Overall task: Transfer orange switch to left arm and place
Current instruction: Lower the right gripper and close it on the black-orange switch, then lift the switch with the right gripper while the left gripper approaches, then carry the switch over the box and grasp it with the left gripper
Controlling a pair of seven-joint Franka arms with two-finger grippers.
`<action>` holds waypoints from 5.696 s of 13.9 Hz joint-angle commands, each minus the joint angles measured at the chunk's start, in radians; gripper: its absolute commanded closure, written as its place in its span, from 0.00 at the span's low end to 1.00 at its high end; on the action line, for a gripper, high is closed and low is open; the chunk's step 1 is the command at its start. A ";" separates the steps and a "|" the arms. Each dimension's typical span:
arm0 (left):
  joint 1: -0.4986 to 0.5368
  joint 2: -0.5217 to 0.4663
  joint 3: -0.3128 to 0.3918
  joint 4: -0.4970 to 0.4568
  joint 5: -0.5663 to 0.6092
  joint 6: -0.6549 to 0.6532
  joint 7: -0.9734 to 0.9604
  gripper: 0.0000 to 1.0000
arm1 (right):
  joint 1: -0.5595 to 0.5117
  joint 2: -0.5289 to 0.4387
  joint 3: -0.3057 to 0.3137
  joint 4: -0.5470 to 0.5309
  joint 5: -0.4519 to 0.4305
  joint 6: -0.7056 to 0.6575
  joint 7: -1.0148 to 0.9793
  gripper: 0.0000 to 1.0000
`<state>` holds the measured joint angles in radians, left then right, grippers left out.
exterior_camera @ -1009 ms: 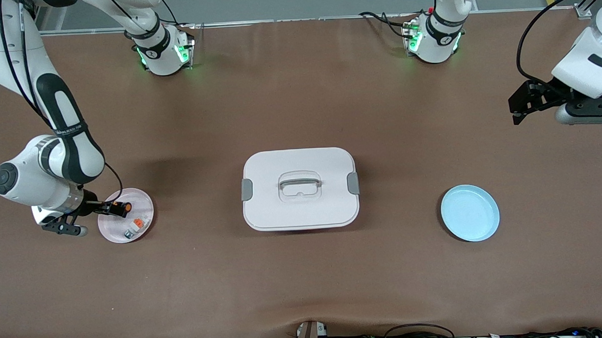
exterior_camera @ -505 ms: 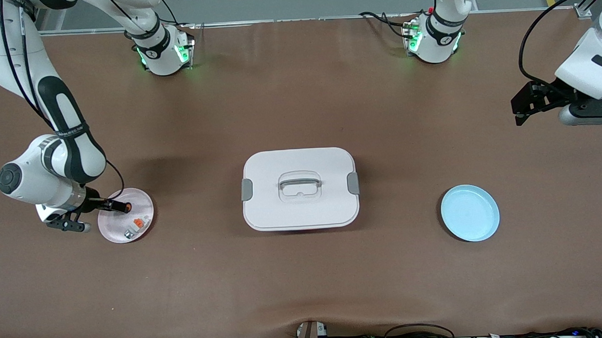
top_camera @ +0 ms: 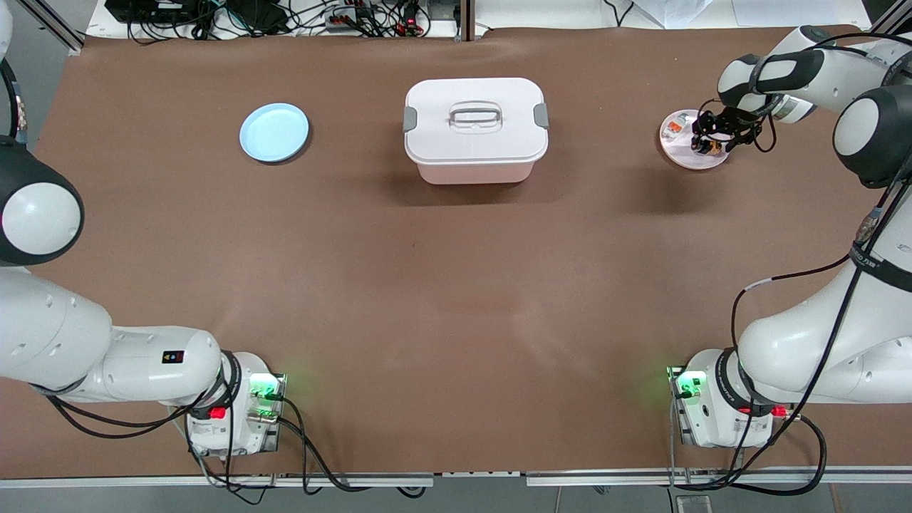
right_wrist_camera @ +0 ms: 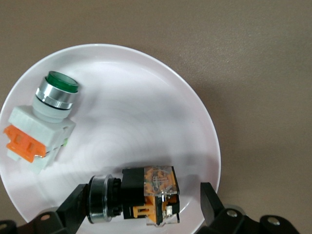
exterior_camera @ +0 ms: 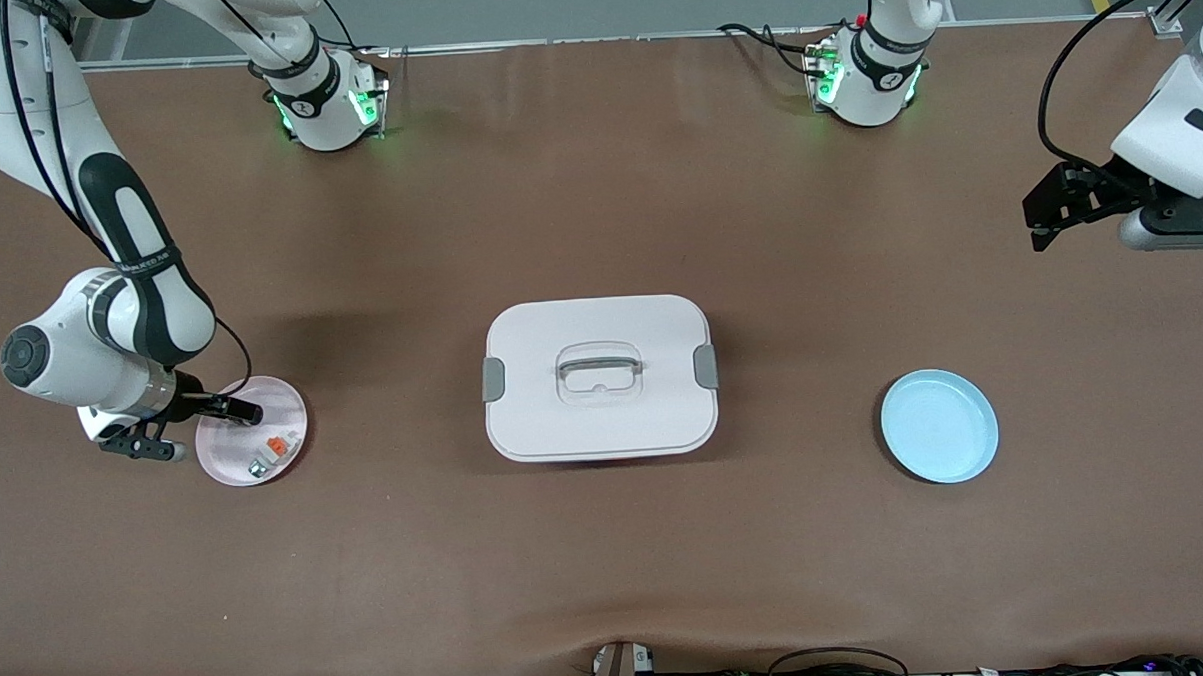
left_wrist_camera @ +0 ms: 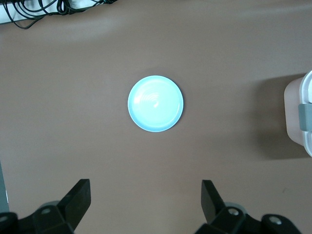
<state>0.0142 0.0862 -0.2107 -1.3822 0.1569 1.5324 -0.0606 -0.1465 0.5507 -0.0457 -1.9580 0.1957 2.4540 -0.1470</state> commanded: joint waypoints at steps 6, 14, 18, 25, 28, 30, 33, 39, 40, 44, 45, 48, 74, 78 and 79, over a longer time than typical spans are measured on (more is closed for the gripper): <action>0.006 -0.005 -0.001 0.003 0.009 -0.001 0.004 0.00 | -0.007 -0.005 0.007 -0.010 0.019 0.007 -0.020 0.00; 0.009 -0.008 0.005 0.003 0.006 -0.001 0.005 0.00 | -0.004 -0.008 0.007 -0.009 0.019 -0.007 -0.028 0.58; 0.010 -0.009 0.005 0.000 0.007 -0.026 0.007 0.00 | -0.011 -0.008 0.007 -0.009 0.019 -0.007 -0.060 1.00; 0.009 0.003 0.001 -0.008 -0.061 -0.028 0.005 0.00 | 0.010 -0.015 0.007 0.148 0.087 -0.297 0.207 1.00; 0.003 0.018 0.001 -0.021 -0.089 -0.034 0.016 0.00 | 0.041 -0.026 0.009 0.211 0.087 -0.421 0.380 1.00; -0.003 0.018 -0.003 -0.034 -0.091 -0.034 0.016 0.00 | 0.053 -0.038 0.010 0.243 0.091 -0.493 0.472 1.00; -0.003 0.035 -0.004 -0.049 -0.166 -0.037 0.018 0.00 | 0.085 -0.066 0.038 0.298 0.142 -0.605 0.668 1.00; -0.031 0.055 -0.006 -0.109 -0.250 -0.031 0.001 0.00 | 0.241 -0.103 0.046 0.392 0.234 -0.710 1.075 1.00; -0.051 0.053 -0.009 -0.121 -0.267 -0.014 0.002 0.00 | 0.263 -0.103 0.046 0.407 0.249 -0.719 1.127 1.00; -0.069 0.046 -0.033 -0.175 -0.402 0.099 0.016 0.00 | 0.341 -0.104 0.046 0.445 0.330 -0.716 1.326 1.00; -0.073 0.040 -0.038 -0.204 -0.454 0.142 0.018 0.00 | 0.361 -0.106 0.046 0.459 0.337 -0.713 1.381 1.00; -0.073 0.032 -0.114 -0.273 -0.493 0.274 0.016 0.00 | 0.421 -0.112 0.046 0.490 0.337 -0.705 1.515 1.00; -0.232 0.202 -0.196 -0.451 -1.350 0.963 0.065 0.00 | 0.798 -0.025 0.038 0.663 0.331 -0.394 2.241 1.00; -0.224 0.185 -0.202 -0.481 -1.366 0.956 0.090 0.00 | 0.818 0.041 0.038 0.758 0.331 -0.394 2.298 1.00; -0.223 0.179 -0.202 -0.491 -1.366 0.953 0.103 0.00 | 0.820 0.044 0.037 0.761 0.331 -0.394 2.299 1.00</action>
<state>-0.2079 0.2779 -0.4014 -1.8560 -1.1778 2.4833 0.0021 0.6564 0.5473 0.0004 -1.2779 0.5403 2.0690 2.1111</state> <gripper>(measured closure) 0.000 0.278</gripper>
